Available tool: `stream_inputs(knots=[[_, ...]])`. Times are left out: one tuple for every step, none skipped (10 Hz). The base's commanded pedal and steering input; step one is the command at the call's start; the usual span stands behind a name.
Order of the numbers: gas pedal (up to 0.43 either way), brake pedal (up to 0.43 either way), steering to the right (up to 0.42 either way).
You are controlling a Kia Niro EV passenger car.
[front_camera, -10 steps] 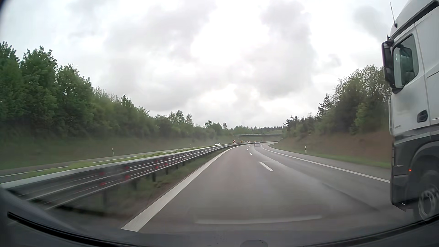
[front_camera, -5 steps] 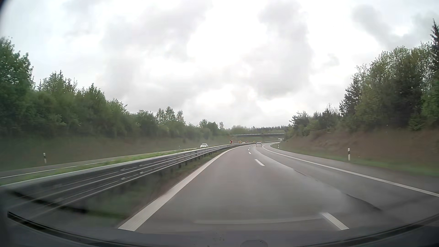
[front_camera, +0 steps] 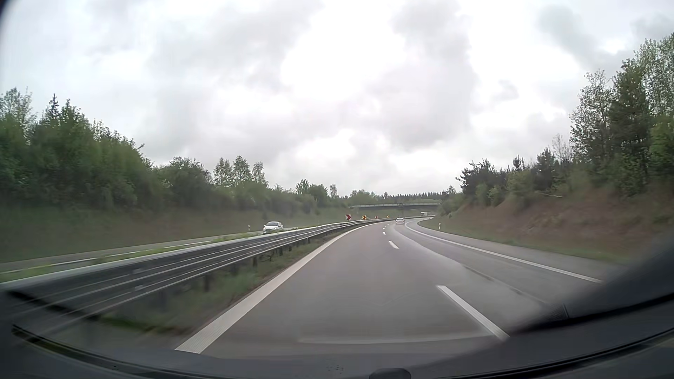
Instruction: Follow the waypoints while adhering to traffic rules and regulations
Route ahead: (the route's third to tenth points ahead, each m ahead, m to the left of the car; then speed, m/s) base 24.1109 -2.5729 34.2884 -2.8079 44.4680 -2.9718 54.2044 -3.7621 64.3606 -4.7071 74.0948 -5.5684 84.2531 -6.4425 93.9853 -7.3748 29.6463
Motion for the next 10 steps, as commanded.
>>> stream_inputs(knots=[[0.248, 0.000, 0.008], [0.248, 0.000, 0.007], [0.248, 0.000, 0.007], [0.248, 0.000, 0.008], [0.248, 0.000, 0.008], [0.248, 0.000, 0.009], [0.248, 0.000, 0.009], [0.248, 0.000, 0.010], [0.248, 0.000, 0.010], [0.248, 0.000, 0.010]])
